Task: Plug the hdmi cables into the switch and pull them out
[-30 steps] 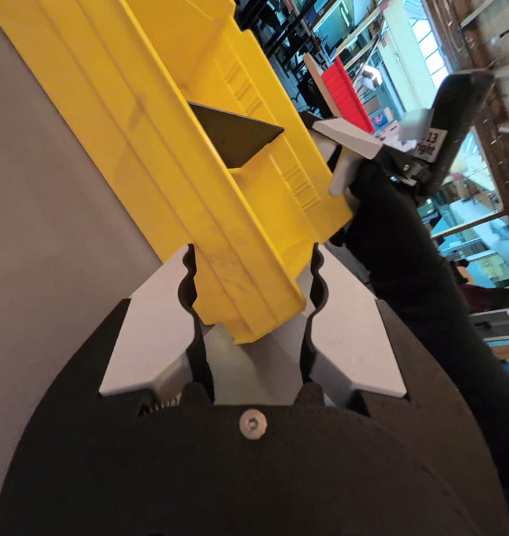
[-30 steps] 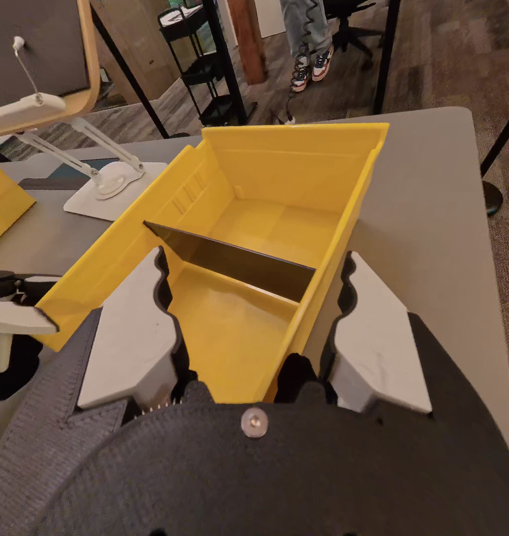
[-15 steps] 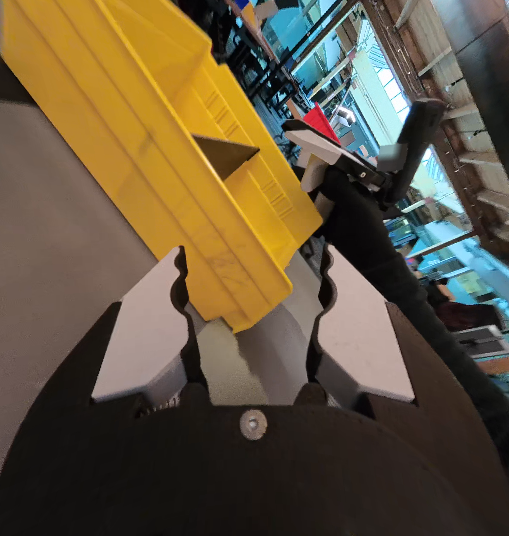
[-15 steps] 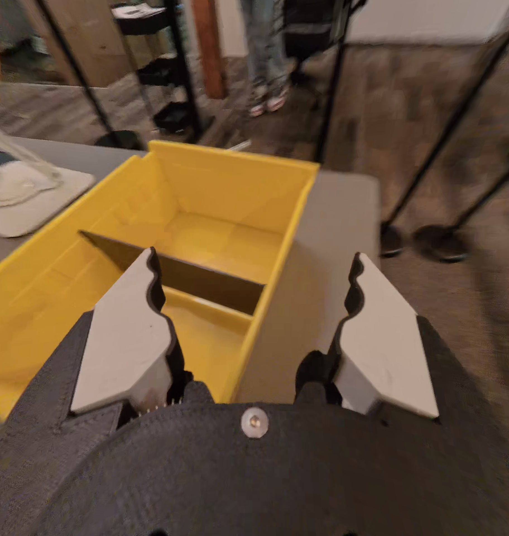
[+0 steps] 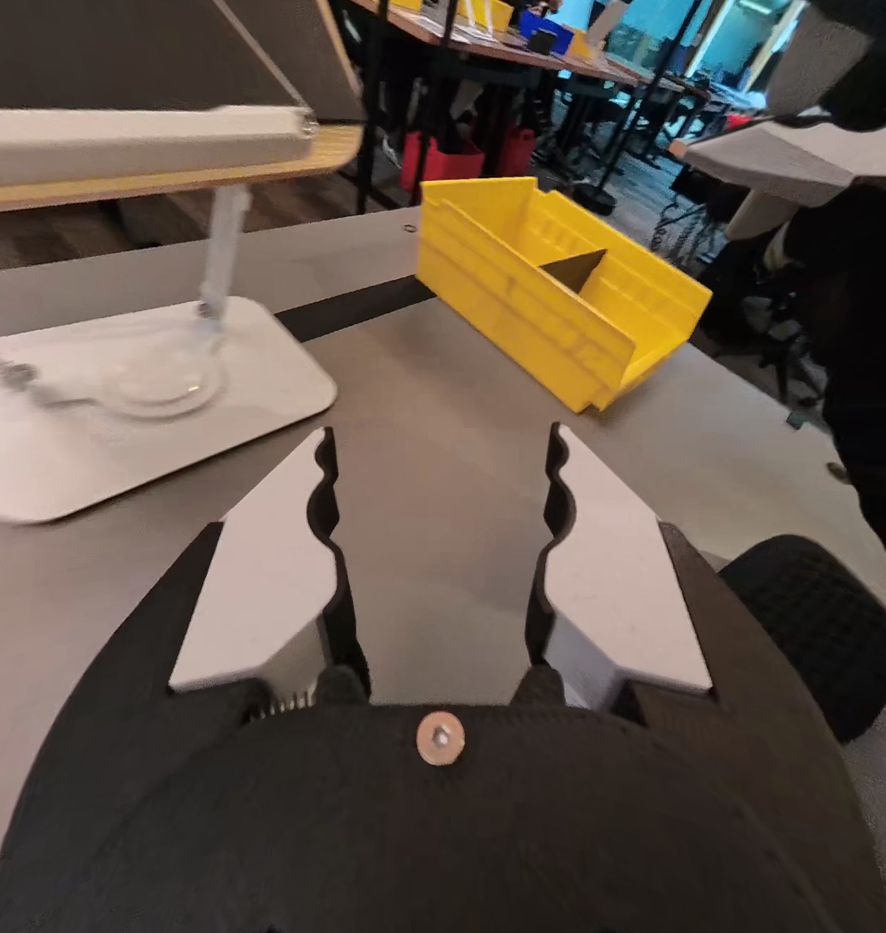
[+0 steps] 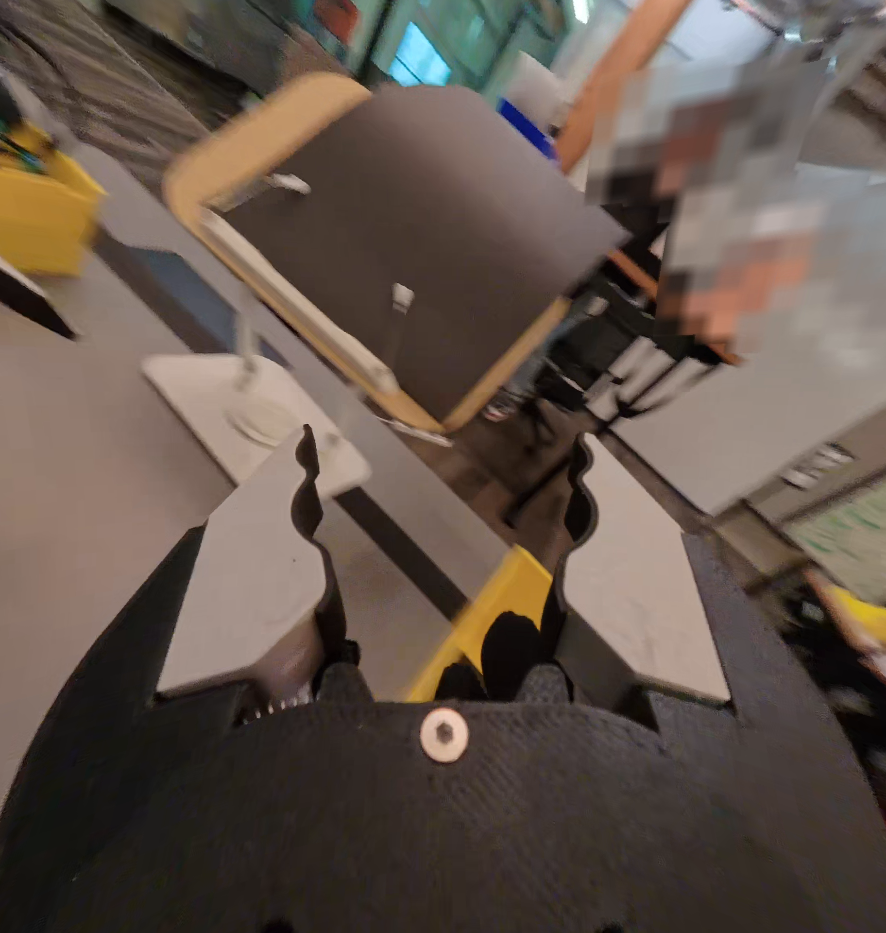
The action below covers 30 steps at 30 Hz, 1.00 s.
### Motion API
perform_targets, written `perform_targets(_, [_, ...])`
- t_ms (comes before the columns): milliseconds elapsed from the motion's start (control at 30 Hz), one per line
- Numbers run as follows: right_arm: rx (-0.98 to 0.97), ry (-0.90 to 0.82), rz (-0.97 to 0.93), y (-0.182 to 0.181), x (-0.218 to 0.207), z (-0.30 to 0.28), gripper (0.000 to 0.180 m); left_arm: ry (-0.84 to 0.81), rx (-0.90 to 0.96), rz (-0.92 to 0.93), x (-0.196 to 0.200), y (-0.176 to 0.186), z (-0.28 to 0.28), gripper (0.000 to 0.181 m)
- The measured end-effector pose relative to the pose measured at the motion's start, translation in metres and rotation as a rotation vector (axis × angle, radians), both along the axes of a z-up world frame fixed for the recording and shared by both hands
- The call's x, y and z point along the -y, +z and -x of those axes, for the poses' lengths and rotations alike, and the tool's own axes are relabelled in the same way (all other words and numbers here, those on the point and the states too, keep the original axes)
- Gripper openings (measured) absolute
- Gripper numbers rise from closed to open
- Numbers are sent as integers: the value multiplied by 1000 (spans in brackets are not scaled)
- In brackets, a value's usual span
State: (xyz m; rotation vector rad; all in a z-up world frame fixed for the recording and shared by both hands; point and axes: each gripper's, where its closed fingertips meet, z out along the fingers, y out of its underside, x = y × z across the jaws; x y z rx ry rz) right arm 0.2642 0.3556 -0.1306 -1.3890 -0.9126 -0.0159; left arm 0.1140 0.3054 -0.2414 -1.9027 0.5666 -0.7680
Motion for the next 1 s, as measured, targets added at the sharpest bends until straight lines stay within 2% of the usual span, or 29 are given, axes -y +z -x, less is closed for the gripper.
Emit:
perform_targets(100, [-64, 168, 120, -30, -1, 81, 98, 48, -121, -34, 11, -7, 50, 79])
perform_targets(233, [-183, 308, 255, -70, -11, 150, 99, 119, -268, -75, 38, -11, 116, 76])
perform_targets(367, [-291, 363, 358, -113, -17, 176, 98, 218, -404, -58, 86, -25, 198, 77])
perform_targets(500, [-229, 400, 386, -147, -14, 185, 96, 350, -520, -30, 141, -54, 277, 73])
perform_targets(600, [-281, 408, 417, -151, -15, 185, 96, 309, -498, -18, 156, -79, 280, 77])
perform_targets(700, [-278, 409, 426, -154, -12, 186, 95, 155, -587, -97, 150, -88, 251, 78])
perform_targets(867, [-249, 407, 432, -162, -13, 187, 96, -47, -699, -113, 152, -134, 203, 76])
perform_targets(933, [-231, 404, 419, -162, -13, 187, 95, -98, -697, -168, 154, -137, 186, 65])
perform_targets(1000, [-219, 406, 413, -163, -14, 187, 95, -99, -717, -219, 148, -135, 180, 67])
